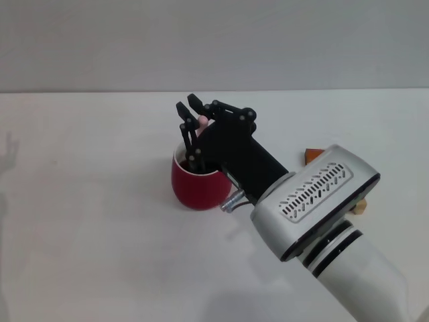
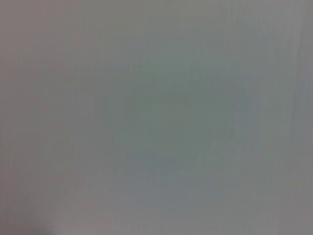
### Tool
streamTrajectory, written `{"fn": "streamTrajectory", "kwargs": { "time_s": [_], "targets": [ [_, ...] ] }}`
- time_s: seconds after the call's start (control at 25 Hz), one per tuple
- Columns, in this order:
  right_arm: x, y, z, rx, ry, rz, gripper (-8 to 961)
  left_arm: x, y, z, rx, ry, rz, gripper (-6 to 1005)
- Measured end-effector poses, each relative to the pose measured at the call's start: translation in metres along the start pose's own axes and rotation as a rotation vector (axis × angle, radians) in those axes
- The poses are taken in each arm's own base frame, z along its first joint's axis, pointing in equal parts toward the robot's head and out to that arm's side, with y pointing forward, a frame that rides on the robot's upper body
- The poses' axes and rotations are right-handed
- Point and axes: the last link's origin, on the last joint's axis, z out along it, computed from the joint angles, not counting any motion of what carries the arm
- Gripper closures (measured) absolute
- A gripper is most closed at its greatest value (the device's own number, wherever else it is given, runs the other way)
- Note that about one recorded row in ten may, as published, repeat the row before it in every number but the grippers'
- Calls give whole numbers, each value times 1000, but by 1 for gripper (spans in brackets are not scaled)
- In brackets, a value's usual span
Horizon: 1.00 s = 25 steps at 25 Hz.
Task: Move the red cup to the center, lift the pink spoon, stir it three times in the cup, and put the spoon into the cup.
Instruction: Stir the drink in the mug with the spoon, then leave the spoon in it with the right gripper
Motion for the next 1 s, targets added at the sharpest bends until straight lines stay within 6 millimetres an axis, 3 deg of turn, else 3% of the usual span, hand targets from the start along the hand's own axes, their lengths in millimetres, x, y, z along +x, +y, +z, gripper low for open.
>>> {"fn": "streamTrajectory", "kwargs": {
  "time_s": [1.0],
  "targets": [
    [25, -6, 7, -54, 94, 34, 827, 0, 2, 1, -3, -2, -3, 170]
  ]
}}
